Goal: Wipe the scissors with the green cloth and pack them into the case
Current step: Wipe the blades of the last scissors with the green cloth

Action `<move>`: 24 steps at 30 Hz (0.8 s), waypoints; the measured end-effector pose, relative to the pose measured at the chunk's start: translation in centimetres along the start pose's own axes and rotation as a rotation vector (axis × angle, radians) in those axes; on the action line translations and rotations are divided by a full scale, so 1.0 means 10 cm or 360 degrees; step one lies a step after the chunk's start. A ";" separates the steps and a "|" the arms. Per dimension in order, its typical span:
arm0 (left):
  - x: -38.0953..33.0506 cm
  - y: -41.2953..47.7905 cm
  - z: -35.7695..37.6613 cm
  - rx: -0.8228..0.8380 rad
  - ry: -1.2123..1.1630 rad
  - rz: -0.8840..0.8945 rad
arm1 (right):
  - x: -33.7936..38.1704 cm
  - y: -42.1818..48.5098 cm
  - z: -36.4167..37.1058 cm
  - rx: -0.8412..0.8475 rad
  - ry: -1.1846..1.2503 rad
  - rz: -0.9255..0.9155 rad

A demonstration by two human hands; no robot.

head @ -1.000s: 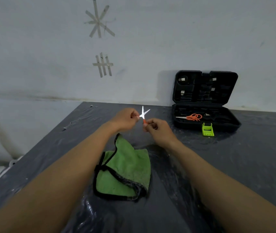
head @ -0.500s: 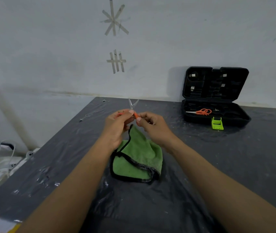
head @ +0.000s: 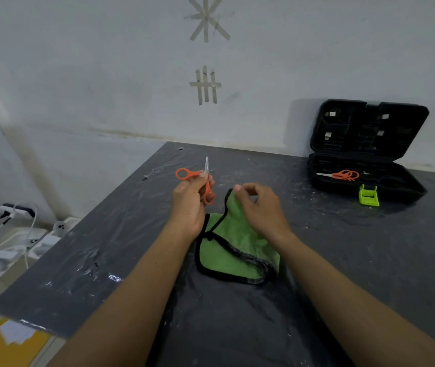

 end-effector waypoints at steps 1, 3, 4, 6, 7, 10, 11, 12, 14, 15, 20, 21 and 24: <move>0.04 0.01 -0.01 0.0005 0.0005 -0.0027 | -0.01 0.02 0.03 0.0026 -0.0021 0.0037; 0.13 0.02 -0.03 0.0035 0.0036 -0.0075 | -0.01 0.03 0.09 0.0084 -0.0101 0.0101; 0.15 0.01 -0.03 0.0051 0.0051 -0.0095 | 0.01 0.03 0.11 0.0103 -0.0126 0.0106; 0.16 0.02 -0.03 0.0069 0.0079 -0.0109 | 0.01 0.01 0.15 0.0124 -0.0104 0.0056; 0.15 0.02 -0.03 0.0074 0.0101 -0.0108 | 0.01 -0.01 0.17 0.0131 -0.0087 0.0017; 0.14 0.02 -0.04 0.0082 0.0181 -0.0106 | 0.02 -0.07 0.21 0.0112 0.0042 -0.0110; 0.16 0.01 -0.05 0.0072 0.0201 -0.0107 | 0.05 -0.09 0.20 0.0094 0.0095 -0.0153; 0.17 0.00 -0.05 0.0057 0.0206 -0.0106 | 0.07 -0.10 0.19 0.0069 0.0138 -0.0190; 0.21 -0.02 -0.05 0.0023 0.0202 -0.0093 | 0.12 -0.13 0.14 -0.0008 0.0217 -0.0238; 0.23 -0.03 -0.05 0.0004 0.0219 -0.0078 | 0.14 -0.14 0.11 -0.0051 0.0246 -0.0253; 0.23 -0.09 -0.04 -0.0055 0.0278 0.0083 | 0.19 -0.18 0.06 -0.0168 0.0253 -0.0352; 0.22 -0.11 -0.03 -0.0056 0.0283 0.0110 | 0.19 -0.17 0.06 -0.0173 0.0246 -0.0364; 0.24 -0.16 0.00 -0.0076 0.0320 0.0177 | 0.18 -0.16 0.04 -0.0253 0.0146 -0.0446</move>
Point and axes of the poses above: each hand's wrist, its own y-axis towards the middle knuckle, its own z-axis out of the palm, x = y × z, the point moved 8 cm from there along y, towards the middle knuckle
